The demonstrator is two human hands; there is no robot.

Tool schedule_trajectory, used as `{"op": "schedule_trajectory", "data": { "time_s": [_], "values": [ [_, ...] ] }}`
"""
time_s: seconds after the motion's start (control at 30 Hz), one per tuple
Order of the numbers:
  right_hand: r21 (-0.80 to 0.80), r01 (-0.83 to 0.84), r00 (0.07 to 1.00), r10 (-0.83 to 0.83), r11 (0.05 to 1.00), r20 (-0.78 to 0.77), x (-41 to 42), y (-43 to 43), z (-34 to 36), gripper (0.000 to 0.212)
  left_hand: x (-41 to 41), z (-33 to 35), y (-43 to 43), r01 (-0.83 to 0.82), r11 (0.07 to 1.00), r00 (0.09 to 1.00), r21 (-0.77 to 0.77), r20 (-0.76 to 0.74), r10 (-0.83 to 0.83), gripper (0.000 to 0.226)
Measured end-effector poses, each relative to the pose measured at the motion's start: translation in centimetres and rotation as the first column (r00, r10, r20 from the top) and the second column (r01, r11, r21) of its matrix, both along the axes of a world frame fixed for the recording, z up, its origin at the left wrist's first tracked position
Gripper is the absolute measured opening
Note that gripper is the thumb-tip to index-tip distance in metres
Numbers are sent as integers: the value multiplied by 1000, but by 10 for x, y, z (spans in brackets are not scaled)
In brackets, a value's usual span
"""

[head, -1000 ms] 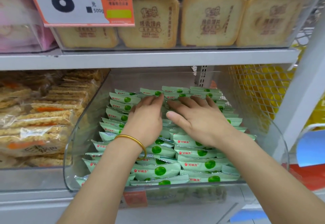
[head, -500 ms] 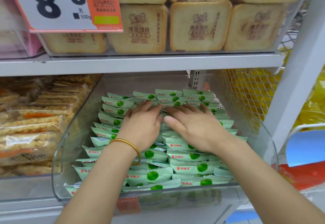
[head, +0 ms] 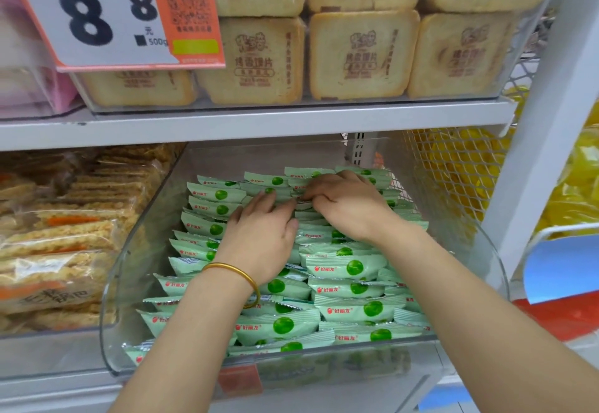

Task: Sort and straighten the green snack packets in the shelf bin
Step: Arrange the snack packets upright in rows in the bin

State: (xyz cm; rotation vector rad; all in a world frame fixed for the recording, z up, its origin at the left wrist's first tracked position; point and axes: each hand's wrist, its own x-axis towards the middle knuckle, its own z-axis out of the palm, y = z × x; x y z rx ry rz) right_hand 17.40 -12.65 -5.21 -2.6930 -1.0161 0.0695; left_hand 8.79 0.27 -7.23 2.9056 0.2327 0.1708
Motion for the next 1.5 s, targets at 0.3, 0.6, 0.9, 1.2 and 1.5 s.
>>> {"op": "schedule_trajectory", "data": {
  "time_s": [0.3,0.6,0.9,1.2,1.5],
  "values": [
    [9,-21,1000,21,1000,-21,2,0,-5,52,2,-2,0,-1,1000,1000,6,-3,1,45],
    [156,-57,998,59,986,-9,3,-7,-2,70,4,-3,2,-4,1000,999,25,-35,5,45],
    [320,-213,967,153,923,202,-24,-37,12,58,-1,6,3,21,963,967,-267,252,49,49],
    [535,-325,946,268,780,183,-63,-49,25,51,-34,25,-7,306,849,851,-431,523,-41,30],
    [694,-145,969,242,705,-44,-66,-51,5,52,-58,26,-13,368,508,862,-778,491,127,61]
  ]
}}
